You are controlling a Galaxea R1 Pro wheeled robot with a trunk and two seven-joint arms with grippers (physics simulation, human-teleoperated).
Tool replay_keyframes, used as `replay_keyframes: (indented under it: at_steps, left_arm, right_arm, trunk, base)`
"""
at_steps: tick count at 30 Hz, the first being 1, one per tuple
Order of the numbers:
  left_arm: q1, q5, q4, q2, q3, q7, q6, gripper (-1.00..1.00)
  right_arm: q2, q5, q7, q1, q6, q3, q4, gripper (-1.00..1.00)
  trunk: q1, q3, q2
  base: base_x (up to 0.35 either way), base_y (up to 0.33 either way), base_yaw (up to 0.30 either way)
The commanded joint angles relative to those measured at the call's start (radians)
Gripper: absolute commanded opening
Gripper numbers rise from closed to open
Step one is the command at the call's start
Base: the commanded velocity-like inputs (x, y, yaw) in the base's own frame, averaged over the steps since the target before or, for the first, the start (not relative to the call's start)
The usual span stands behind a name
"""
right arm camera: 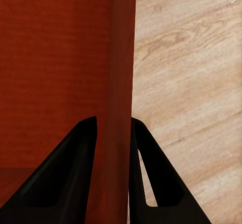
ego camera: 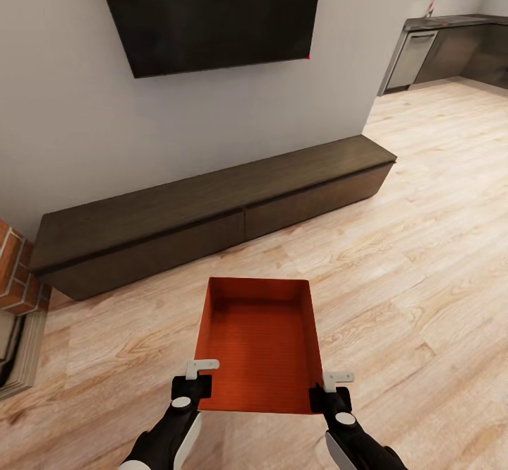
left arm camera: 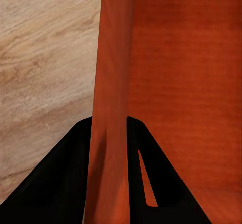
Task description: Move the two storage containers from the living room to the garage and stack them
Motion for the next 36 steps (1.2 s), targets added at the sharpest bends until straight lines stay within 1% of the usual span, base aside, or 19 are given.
replay_keyframes:
  at_steps: [1, 36]
  left_arm:
    - [0.000, -0.008, 0.000, 0.002, 0.030, 0.010, 0.005, -1.00]
    - [0.000, -0.007, 0.009, 0.003, 0.030, 0.012, -0.004, -1.00]
  right_arm:
    - [-0.028, 0.004, 0.005, -0.002, -0.035, 0.001, -0.005, -1.00]
    - [-0.026, 0.004, 0.012, -0.002, -0.019, 0.004, 0.020, -1.00]
  trunk:
    - [0.000, -0.001, 0.000]
    - [0.000, -0.001, 0.000]
  base:
    - [0.000, 0.000, 0.000]
    - [0.000, 0.000, 0.000]
